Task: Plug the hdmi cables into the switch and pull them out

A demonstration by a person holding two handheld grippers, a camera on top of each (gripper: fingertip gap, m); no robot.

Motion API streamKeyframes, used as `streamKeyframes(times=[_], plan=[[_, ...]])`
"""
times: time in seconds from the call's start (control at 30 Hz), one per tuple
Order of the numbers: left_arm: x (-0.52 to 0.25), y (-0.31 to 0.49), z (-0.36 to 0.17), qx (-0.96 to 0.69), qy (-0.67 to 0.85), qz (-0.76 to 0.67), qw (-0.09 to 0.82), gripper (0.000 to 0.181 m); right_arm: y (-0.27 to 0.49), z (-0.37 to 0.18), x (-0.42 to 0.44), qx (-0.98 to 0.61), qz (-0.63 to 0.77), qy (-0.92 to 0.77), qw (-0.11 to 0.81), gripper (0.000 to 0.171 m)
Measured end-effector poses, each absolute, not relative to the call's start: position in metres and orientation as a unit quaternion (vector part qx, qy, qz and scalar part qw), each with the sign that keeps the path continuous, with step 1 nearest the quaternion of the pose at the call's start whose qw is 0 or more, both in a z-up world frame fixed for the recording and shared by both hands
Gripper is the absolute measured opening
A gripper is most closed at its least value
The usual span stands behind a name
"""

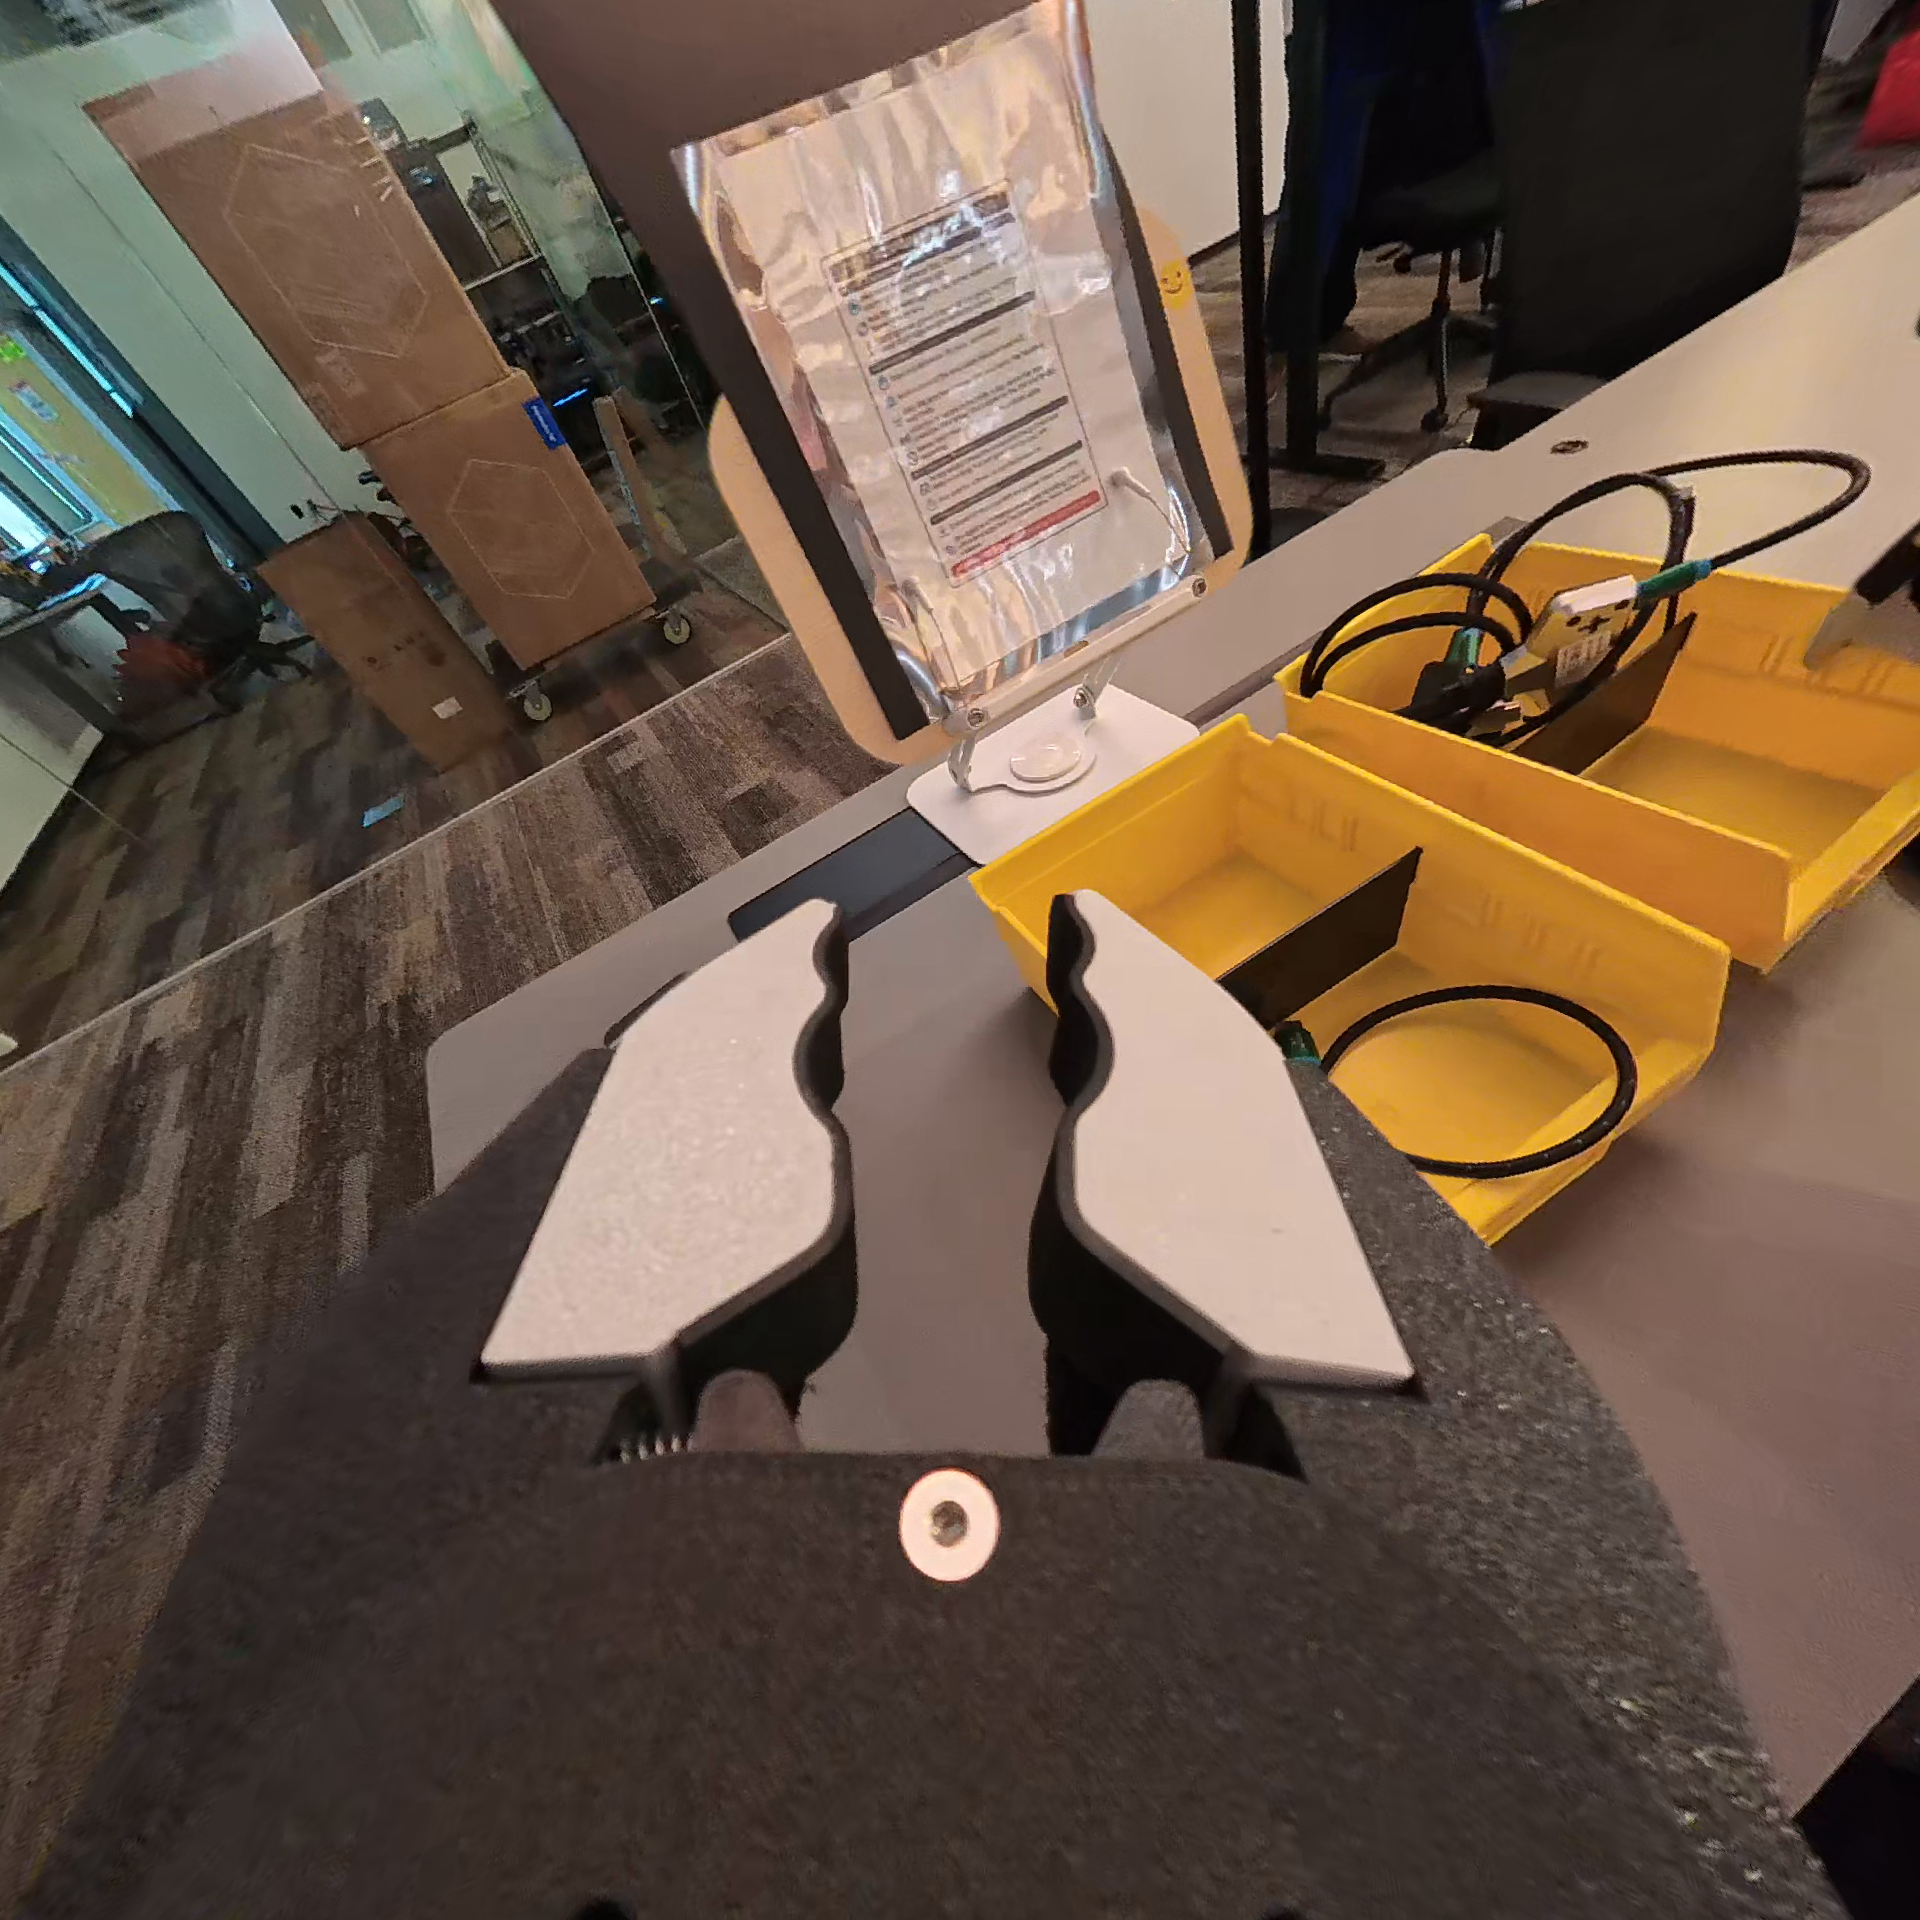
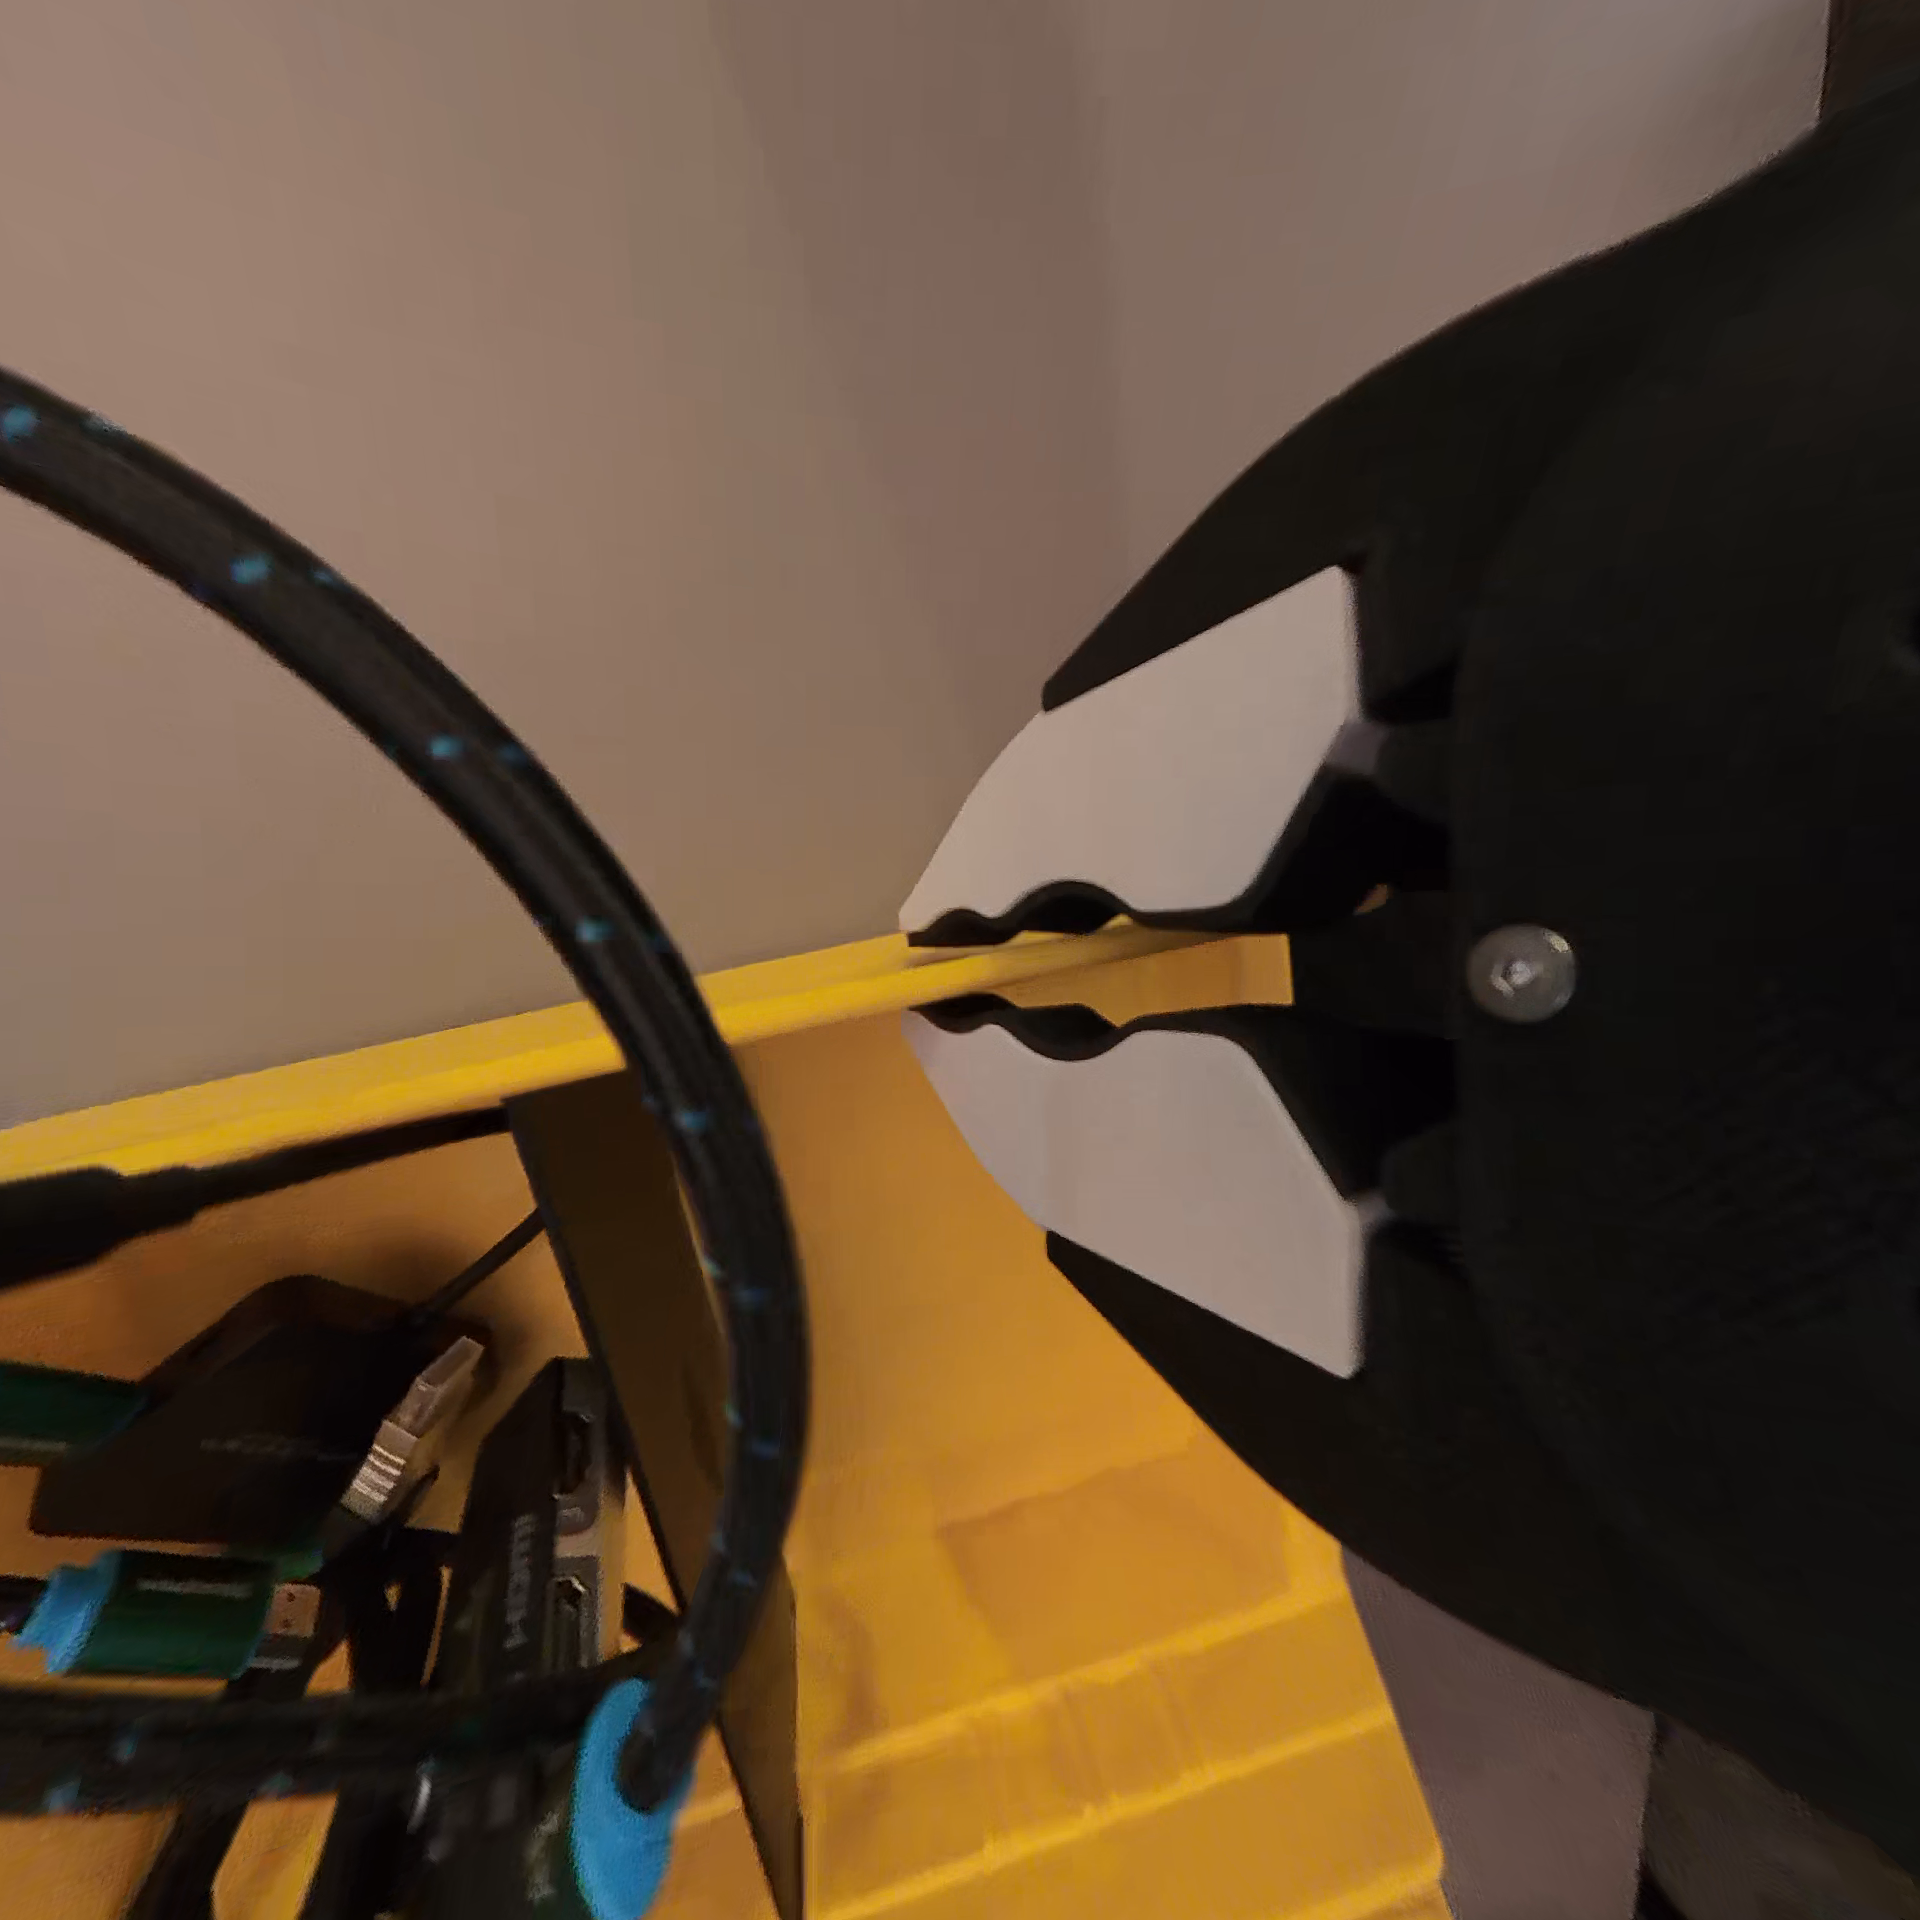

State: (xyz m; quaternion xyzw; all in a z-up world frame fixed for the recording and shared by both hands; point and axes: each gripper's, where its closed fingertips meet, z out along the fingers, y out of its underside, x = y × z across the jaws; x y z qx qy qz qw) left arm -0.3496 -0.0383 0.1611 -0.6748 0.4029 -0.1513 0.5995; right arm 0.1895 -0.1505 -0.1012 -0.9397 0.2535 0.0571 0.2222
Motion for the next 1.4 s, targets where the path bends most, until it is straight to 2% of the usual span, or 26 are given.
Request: streamKeyframes(times=[0.07, 0.1, 0.2, 0.27, 0.33, 0.37, 0.4, 0.47, 0.53, 0.73, 0.97, 1.4], plan=[[-0.357, -0.034, 0.16, -0.679, 0.396, -0.157, 0.598, 0.037, -0.155, -0.087, 0.191, -0.936, 0.029, 0.243, 0.254, 0.01], [-0.36, -0.032, 0.16, -0.681, 0.392, -0.159, 0.597, 0.037, -0.161, -0.077, 0.193, -0.931, 0.003, 0.246, 0.269, 0.015], [-0.371, -0.026, 0.16, -0.687, 0.375, -0.164, 0.6, 0.037, -0.175, -0.026, 0.179, -0.909, -0.071, 0.236, 0.335, 0.017], [-0.379, -0.021, 0.161, -0.689, 0.363, -0.167, 0.605, 0.037, -0.16, 0.023, 0.144, -0.88, -0.089, 0.175, 0.433, 0.022], [-0.384, -0.018, 0.163, -0.689, 0.35, -0.173, 0.611, 0.038, -0.124, 0.071, 0.073, -0.829, -0.028, 0.044, 0.557, 0.029], [-0.386, -0.016, 0.164, -0.688, 0.345, -0.176, 0.613, 0.039, -0.11, 0.079, 0.032, -0.81, 0.02, -0.025, 0.585, 0.033], [-0.388, -0.015, 0.165, -0.688, 0.34, -0.178, 0.616, 0.039, -0.098, 0.073, 0.0, -0.817, 0.067, -0.063, 0.569, 0.037], [-0.391, -0.014, 0.165, -0.688, 0.335, -0.184, 0.617, 0.04, -0.083, 0.041, -0.042, -0.866, 0.15, -0.088, 0.468, 0.04], [-0.393, -0.013, 0.164, -0.691, 0.334, -0.186, 0.614, 0.041, -0.067, 0.017, -0.061, -0.89, 0.194, -0.078, 0.406, 0.035], [-0.394, -0.012, 0.165, -0.687, 0.334, -0.187, 0.618, 0.041, -0.046, -0.049, -0.045, -0.964, 0.061, -0.087, 0.244, 0.035], [-0.382, -0.016, 0.164, -0.682, 0.354, -0.181, 0.614, 0.041, -0.051, -0.079, -0.065, -0.985, 0.103, -0.029, 0.136, 0.033], [-0.347, -0.035, 0.163, -0.659, 0.411, -0.171, 0.606, 0.041, -0.06, -0.131, -0.073, -0.99, 0.125, 0.054, 0.041, 0.017]])
